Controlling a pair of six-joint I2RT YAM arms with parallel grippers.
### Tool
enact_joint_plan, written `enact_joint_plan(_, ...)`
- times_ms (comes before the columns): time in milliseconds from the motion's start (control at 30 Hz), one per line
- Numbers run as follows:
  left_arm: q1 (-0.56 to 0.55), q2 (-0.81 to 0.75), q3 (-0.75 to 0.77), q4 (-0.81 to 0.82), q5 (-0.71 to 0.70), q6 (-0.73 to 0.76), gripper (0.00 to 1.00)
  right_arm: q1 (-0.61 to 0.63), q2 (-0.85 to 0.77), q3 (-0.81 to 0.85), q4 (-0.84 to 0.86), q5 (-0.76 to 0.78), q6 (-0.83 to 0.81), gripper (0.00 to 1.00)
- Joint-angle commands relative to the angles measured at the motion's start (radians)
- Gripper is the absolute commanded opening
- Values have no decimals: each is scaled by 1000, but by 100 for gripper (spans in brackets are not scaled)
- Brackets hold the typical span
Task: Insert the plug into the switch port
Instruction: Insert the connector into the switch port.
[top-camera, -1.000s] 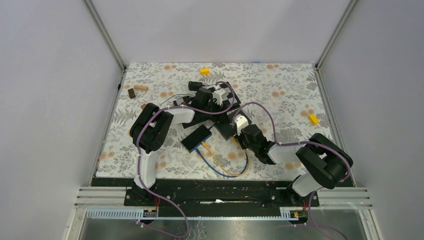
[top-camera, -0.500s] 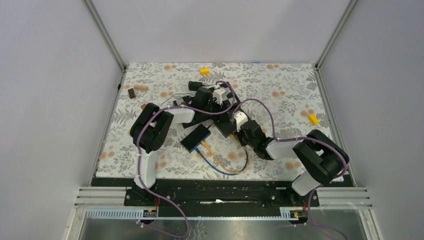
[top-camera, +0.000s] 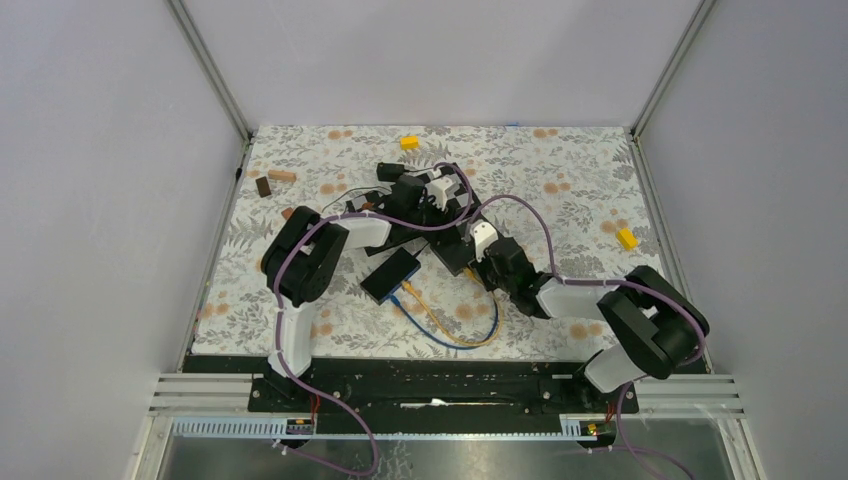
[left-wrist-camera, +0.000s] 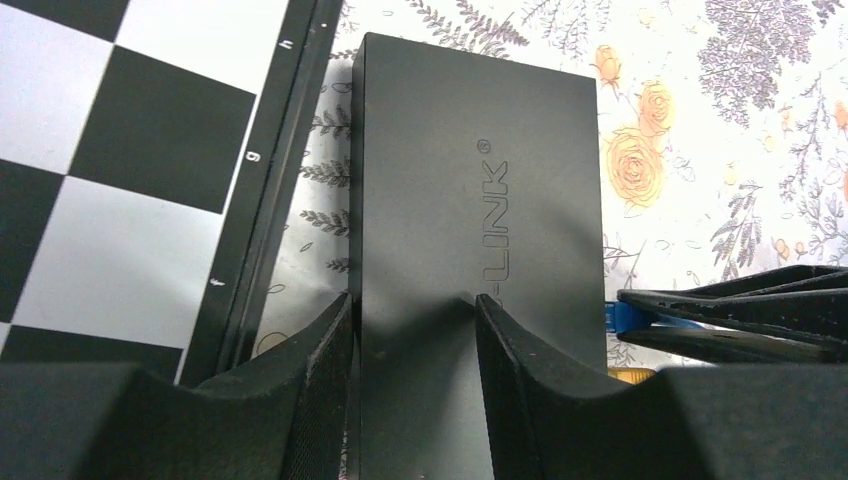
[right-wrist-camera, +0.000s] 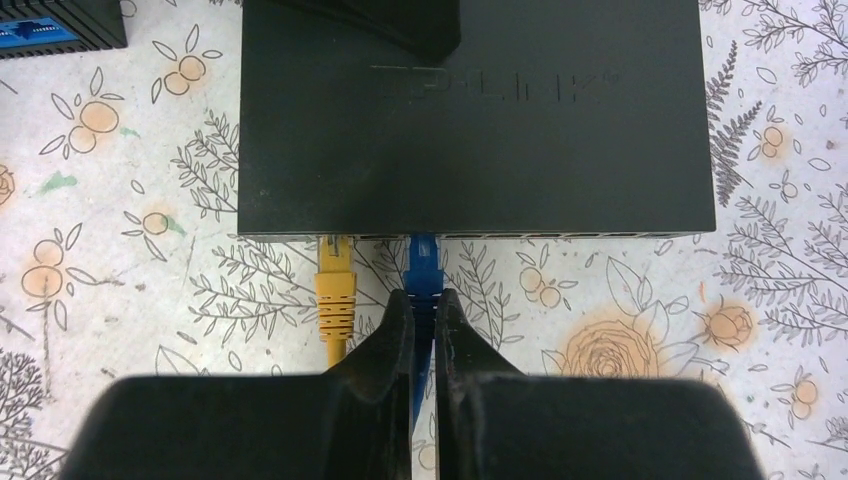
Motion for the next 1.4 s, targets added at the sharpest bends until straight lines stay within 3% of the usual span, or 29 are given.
enact_joint_plan(0,-137,74,-63,-262,241,-28,45,-16,-123,166,290,-5,-20,0)
enact_joint_plan(433,-142,75,-51,-278,246,-16,46,-16,108,22,474,46,12,0)
enact_joint_plan(867,-150,84,-48,-292,251,-5,46,-37,-130,155,409,-41,-9,0)
enact_joint_plan(1367,-168,84,-44,-295,243,-2,46,-40,81,0,532,-2,50,0)
